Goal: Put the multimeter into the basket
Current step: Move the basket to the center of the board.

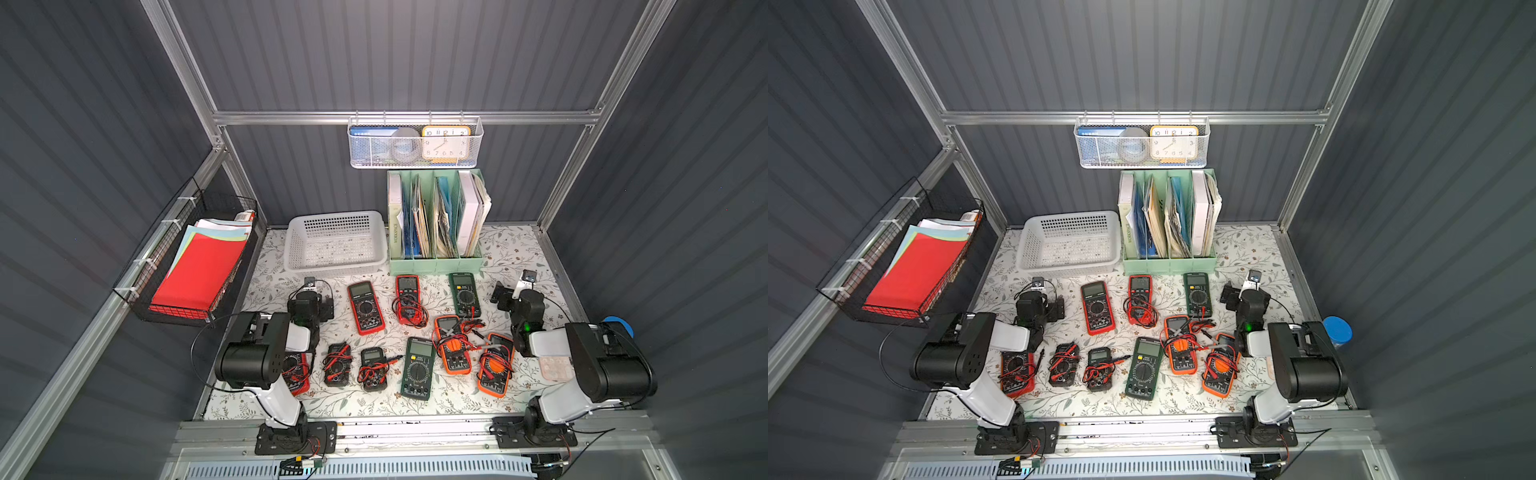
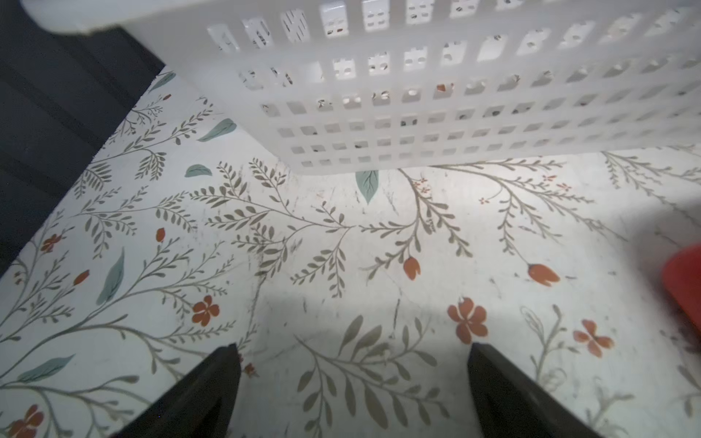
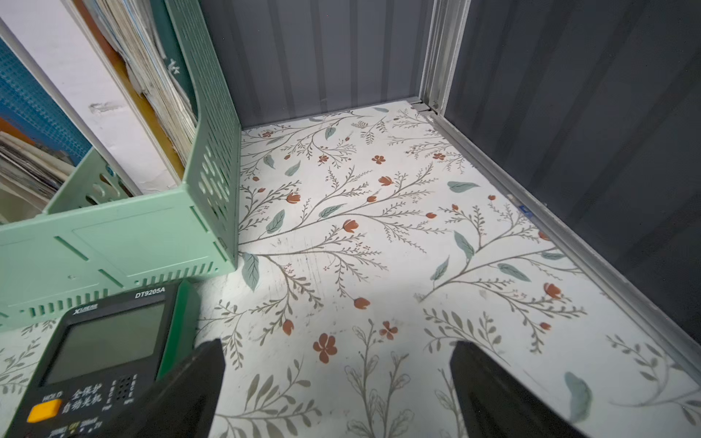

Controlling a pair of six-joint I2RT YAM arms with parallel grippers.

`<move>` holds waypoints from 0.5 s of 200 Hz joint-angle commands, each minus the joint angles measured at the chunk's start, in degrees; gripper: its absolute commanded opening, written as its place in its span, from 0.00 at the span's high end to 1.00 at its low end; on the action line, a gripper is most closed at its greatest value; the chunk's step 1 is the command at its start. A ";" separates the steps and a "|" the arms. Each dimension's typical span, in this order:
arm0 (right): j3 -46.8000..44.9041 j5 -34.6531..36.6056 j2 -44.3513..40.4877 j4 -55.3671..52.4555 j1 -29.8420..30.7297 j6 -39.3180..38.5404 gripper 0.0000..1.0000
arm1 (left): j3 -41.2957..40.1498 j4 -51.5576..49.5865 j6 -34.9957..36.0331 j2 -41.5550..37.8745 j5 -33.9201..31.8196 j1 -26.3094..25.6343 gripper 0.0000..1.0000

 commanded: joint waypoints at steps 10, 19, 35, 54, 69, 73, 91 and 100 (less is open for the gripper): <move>0.07 -0.36 -0.03 0.90 0.02 0.12 0.01 | -0.20 -4.14 0.18 -0.09 0.75 -0.04 0.01; 0.06 -0.36 0.00 0.90 0.04 0.07 0.01 | -0.19 -4.21 0.17 -0.07 0.74 -0.04 0.01; 0.17 -0.32 -0.04 0.79 -0.01 0.19 0.01 | -0.20 -4.04 0.13 -0.15 0.76 -0.04 0.01; 0.38 -0.23 -0.13 0.15 -0.02 0.47 0.01 | -0.18 -4.13 0.11 -0.11 0.72 -0.04 0.01; 0.26 -0.30 -0.04 0.37 -0.05 0.47 0.01 | -0.22 -4.16 0.10 -0.15 0.77 -0.04 0.01; 0.30 -0.28 -0.06 0.25 0.01 0.52 0.01 | -0.14 -4.15 0.14 -0.13 0.70 -0.04 0.01; 0.47 -0.27 -0.05 0.02 -0.06 0.54 0.01 | -0.21 -4.21 0.10 -0.04 0.85 -0.04 0.01; 0.58 -0.32 -0.01 -0.13 -0.13 0.56 0.01 | -0.35 -4.00 0.09 -0.19 0.86 -0.04 0.01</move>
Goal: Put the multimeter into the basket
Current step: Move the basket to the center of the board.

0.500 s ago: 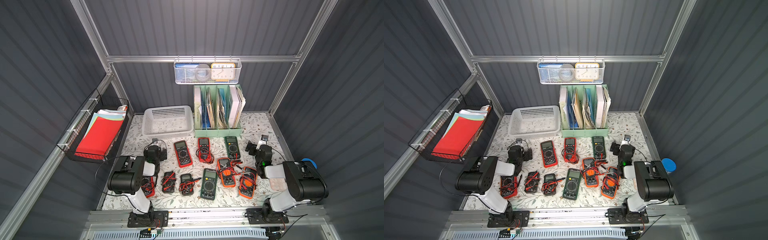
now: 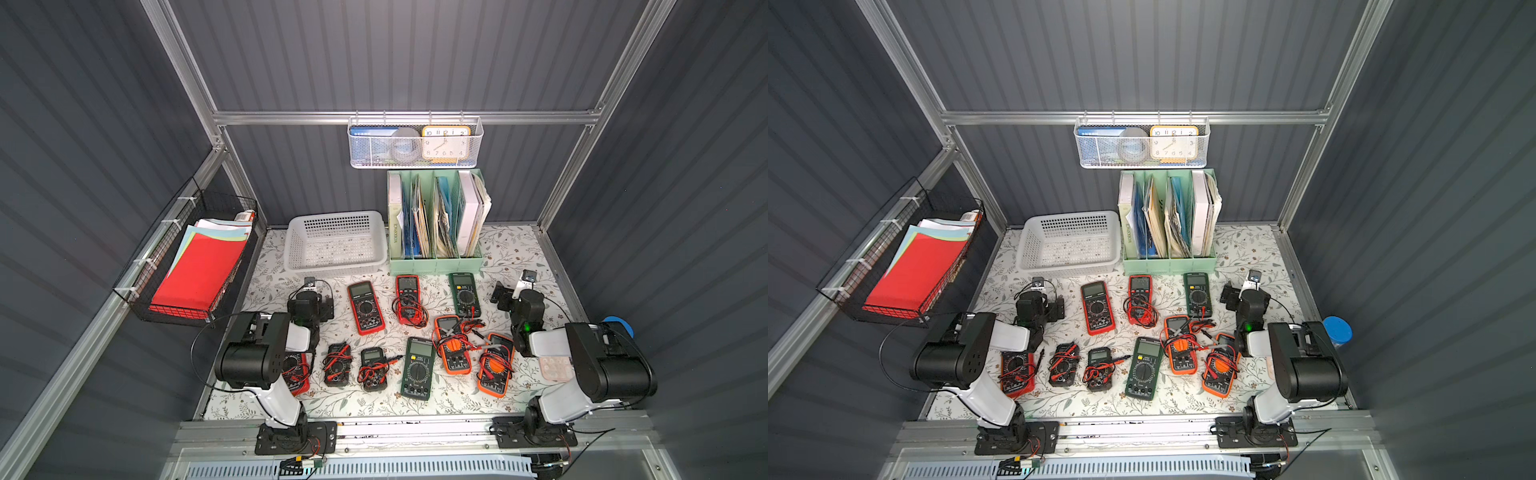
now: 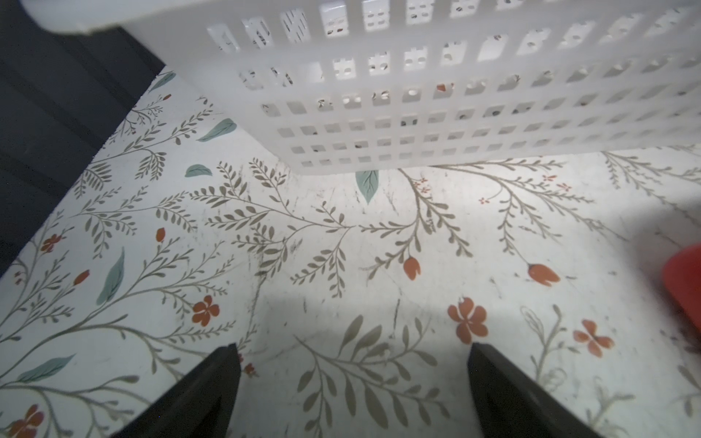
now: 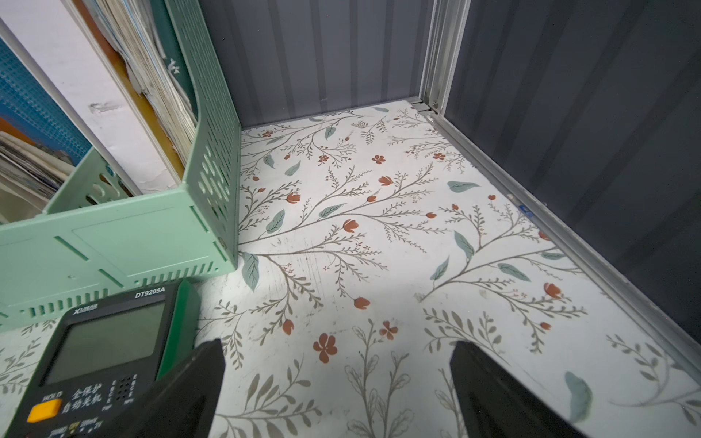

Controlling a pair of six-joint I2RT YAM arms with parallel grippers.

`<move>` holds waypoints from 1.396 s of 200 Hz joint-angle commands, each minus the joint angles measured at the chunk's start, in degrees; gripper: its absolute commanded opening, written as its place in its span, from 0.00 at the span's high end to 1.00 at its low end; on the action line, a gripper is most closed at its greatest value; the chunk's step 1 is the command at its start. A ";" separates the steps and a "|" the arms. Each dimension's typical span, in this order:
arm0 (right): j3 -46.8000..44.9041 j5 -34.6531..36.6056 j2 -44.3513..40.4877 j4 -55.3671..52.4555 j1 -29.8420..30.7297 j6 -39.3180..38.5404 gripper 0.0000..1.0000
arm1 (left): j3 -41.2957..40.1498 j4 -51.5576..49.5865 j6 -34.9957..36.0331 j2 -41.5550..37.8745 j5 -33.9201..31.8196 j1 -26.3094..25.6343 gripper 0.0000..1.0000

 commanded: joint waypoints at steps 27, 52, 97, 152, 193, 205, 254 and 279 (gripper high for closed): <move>0.02 1.11 -1.27 0.59 0.06 0.52 0.01 | -1.89 -1.66 1.16 -2.56 -0.53 -0.05 0.01; 5.31 2.99 -13.36 -19.29 0.27 1.02 0.01 | 0.37 -11.92 0.63 -9.17 -1.56 -0.13 0.01; 12.09 7.73 -29.15 -40.87 0.02 25.31 0.01 | 6.32 -26.30 -2.76 -19.16 -2.33 -3.47 0.01; 15.96 -16.99 -35.20 -56.15 -0.74 30.65 0.01 | 19.56 -59.47 -21.23 -28.93 3.05 -7.94 0.01; 18.99 -22.58 -37.00 -66.97 7.25 29.67 0.02 | 23.37 -72.41 -29.15 -33.50 6.04 -8.44 0.01; 20.24 -20.85 -37.10 -70.11 11.39 28.77 0.02 | 24.48 -75.49 -31.44 -33.93 6.98 -8.48 0.01; 24.66 -13.20 -34.21 -75.98 25.01 29.24 0.03 | 28.31 -80.11 -35.39 -30.80 7.82 -9.17 0.01; 24.58 -11.70 -32.95 -75.59 28.50 30.71 0.03 | 32.47 -79.05 -33.30 -25.59 6.74 -9.14 0.01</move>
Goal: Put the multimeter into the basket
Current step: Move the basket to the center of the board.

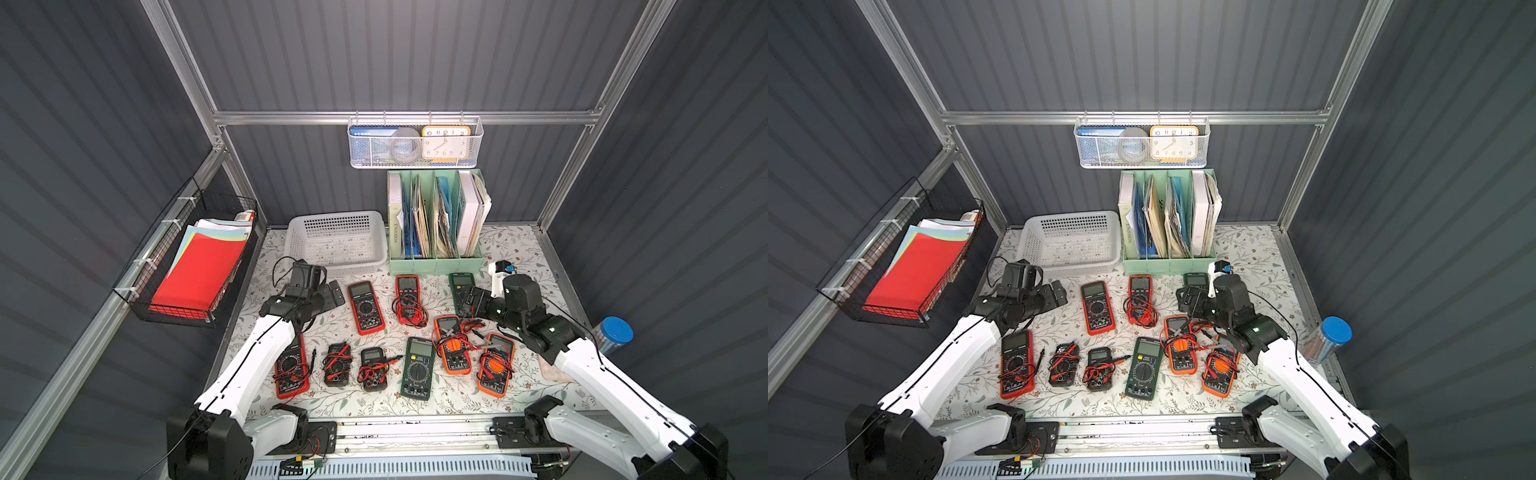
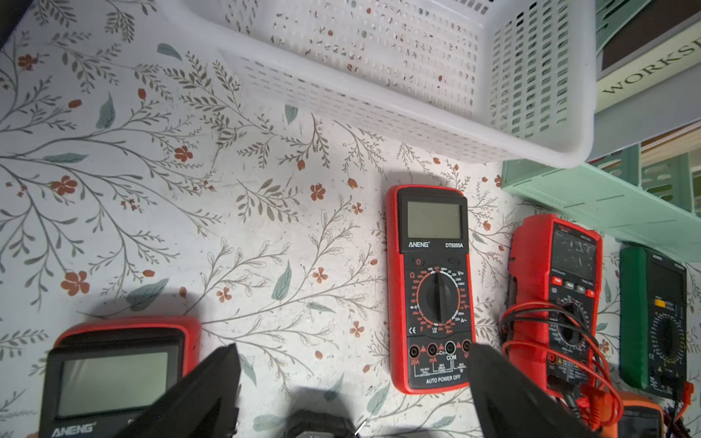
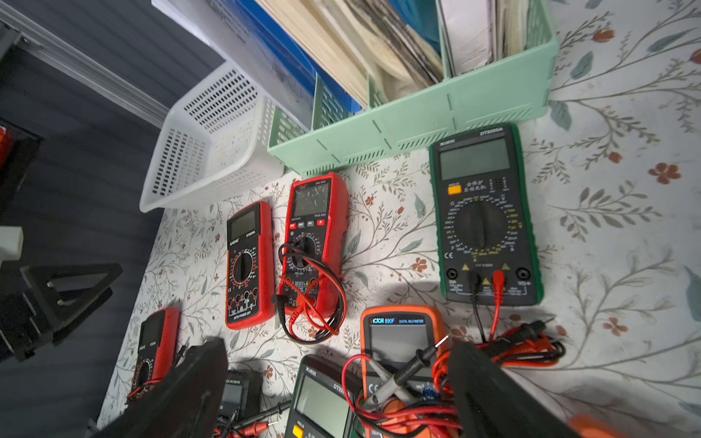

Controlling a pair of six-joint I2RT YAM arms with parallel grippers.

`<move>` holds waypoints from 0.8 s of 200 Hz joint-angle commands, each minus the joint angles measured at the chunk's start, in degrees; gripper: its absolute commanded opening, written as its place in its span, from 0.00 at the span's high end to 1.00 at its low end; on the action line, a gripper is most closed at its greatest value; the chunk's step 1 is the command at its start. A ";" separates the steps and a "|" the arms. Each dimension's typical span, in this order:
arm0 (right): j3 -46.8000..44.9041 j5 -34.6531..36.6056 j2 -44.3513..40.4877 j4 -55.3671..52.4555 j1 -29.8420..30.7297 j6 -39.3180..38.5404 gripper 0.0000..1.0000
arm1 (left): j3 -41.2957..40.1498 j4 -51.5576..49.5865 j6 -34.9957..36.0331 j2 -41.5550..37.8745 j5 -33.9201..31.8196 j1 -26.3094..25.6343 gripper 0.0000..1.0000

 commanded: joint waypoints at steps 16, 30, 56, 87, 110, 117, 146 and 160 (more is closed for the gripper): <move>0.97 3.57 2.37 -2.43 3.85 1.92 0.03 | 8.29 -1.03 2.01 8.97 -0.19 -0.27 0.01; 1.28 3.40 3.33 -2.64 4.88 2.16 0.03 | 12.52 -0.50 3.75 13.23 -0.96 -0.30 0.01; 1.77 3.81 4.40 -3.06 6.56 2.28 0.04 | 23.43 -4.44 6.46 22.41 -1.62 -0.24 0.01; 1.93 4.37 5.05 -3.26 7.32 2.52 0.03 | 37.52 -6.82 9.46 32.89 -1.31 -0.24 0.01; 2.83 4.15 5.86 -3.86 7.51 2.38 0.03 | 45.45 -8.21 12.59 39.90 -2.00 -0.09 0.01; 3.20 4.04 5.99 -4.39 7.57 2.19 0.04 | 47.93 -8.70 13.82 42.12 -1.64 0.17 0.01; 3.37 4.43 5.01 -6.08 7.86 2.02 0.03 | 57.26 -12.02 18.00 52.26 0.45 1.30 0.01; 3.15 4.78 4.15 -6.64 7.95 2.09 0.03 | 61.29 -14.32 19.27 56.84 3.11 2.15 0.01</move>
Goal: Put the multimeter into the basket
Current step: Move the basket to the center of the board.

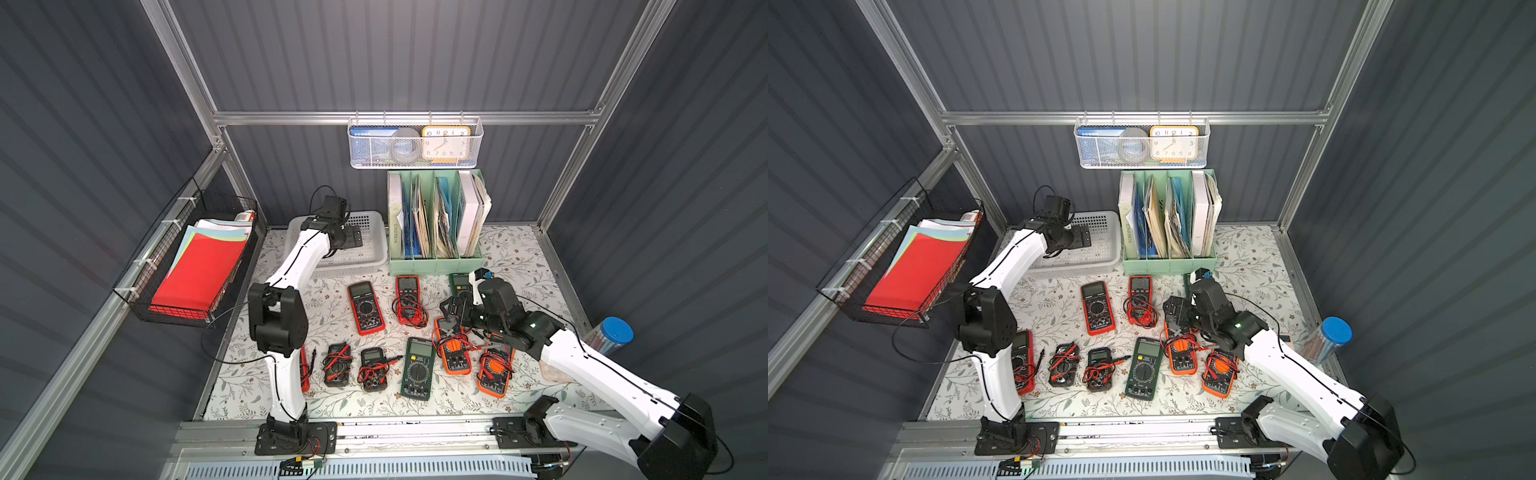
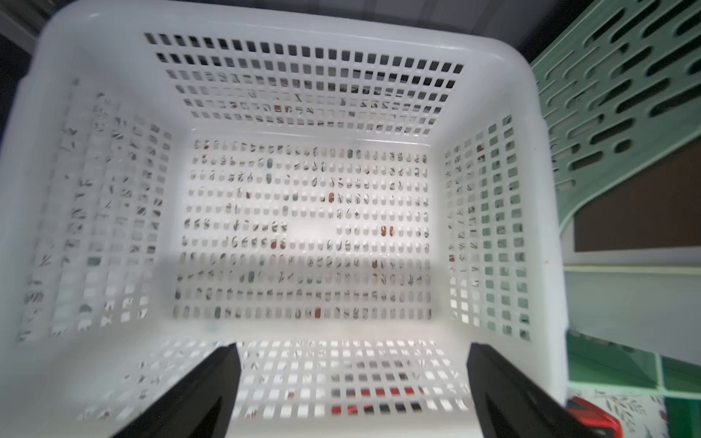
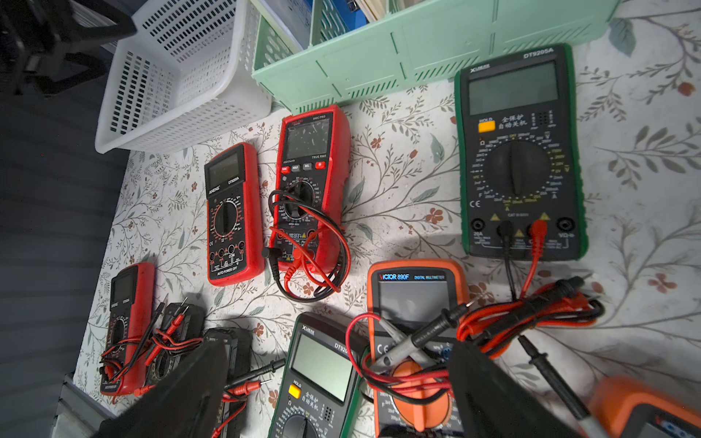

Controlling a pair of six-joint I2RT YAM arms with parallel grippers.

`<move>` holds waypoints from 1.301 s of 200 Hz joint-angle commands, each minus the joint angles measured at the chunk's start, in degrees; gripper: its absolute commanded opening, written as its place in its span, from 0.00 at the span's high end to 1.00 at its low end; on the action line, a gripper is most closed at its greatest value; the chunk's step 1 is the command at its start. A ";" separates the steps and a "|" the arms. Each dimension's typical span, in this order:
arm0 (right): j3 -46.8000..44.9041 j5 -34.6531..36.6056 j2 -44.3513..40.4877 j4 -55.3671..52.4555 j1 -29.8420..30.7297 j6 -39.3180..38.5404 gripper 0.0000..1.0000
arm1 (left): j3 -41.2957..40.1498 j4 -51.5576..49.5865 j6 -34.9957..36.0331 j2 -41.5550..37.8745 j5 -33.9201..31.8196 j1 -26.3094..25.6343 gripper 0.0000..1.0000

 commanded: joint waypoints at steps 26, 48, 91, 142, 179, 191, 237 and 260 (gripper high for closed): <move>0.33 2.14 -3.25 -3.40 0.44 0.02 0.03 | 11.89 -13.16 6.90 12.37 6.65 2.30 0.01; -0.37 2.72 -4.29 -3.42 0.45 0.11 0.03 | 12.07 -15.41 7.49 13.27 9.06 2.31 0.01; -0.33 2.23 -3.88 -3.34 0.43 -0.07 0.03 | 6.65 -14.60 6.61 10.73 14.22 2.31 0.01; -0.29 1.51 -3.16 -2.39 0.57 0.46 0.03 | -4.08 -11.17 2.41 4.17 18.45 2.20 0.01; 0.21 0.67 -1.57 -1.81 1.39 1.04 0.03 | -10.11 -7.71 -0.63 -0.21 21.03 1.69 0.01; 0.62 0.69 -0.65 -1.62 2.18 1.16 0.03 | -10.21 -6.58 -1.27 -0.58 20.09 1.69 0.01; 4.46 2.85 5.64 -1.00 8.32 1.70 0.03 | 1.91 -8.63 -1.51 0.99 13.63 1.69 0.01; 8.87 6.21 11.87 -1.83 13.52 1.28 0.03 | 6.46 -8.79 -2.70 -1.13 12.34 1.69 0.01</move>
